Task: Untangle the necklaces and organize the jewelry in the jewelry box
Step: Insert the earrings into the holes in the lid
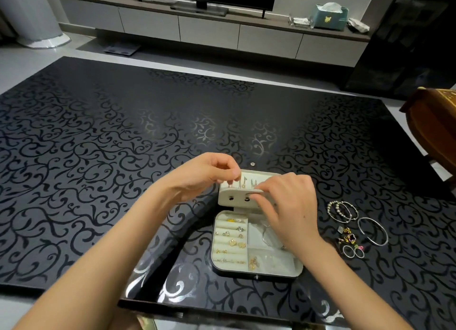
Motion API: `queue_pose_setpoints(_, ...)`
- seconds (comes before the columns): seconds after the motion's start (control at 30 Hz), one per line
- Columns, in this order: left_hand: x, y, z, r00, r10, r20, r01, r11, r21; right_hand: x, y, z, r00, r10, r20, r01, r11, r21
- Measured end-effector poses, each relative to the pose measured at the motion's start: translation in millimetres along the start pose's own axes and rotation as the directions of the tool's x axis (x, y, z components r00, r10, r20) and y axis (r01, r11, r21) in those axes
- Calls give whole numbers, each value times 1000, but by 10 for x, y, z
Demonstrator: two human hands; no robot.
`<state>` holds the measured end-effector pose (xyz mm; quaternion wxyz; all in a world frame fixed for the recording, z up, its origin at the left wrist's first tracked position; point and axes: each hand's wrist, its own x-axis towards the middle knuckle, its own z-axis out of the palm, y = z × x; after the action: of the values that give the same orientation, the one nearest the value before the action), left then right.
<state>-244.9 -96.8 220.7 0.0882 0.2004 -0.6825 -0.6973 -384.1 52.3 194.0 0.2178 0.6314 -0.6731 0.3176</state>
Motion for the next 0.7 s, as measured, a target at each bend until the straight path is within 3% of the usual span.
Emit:
queue_pose_setpoints(0.1, 66, 32, -34, 983, -96, 154, 54, 966, 254, -75, -40, 9, 997, -48, -66, 47, 999, -21)
queue_pose_setpoints(0.17, 128, 52, -25, 962, -137, 238, 62, 953, 297, -95, -41, 13, 994, -74, -84, 71, 997, -33)
queue_pose_setpoints(0.37, 248, 13, 22, 912, -157, 378, 65, 967, 245, -154, -57, 20, 992, -66, -108, 62, 997, -33)
queue_pose_setpoints(0.7, 250, -91, 1, 901, -138, 410, 112, 990, 89, -162, -87, 8, 991, -42, -124, 36, 998, -48)
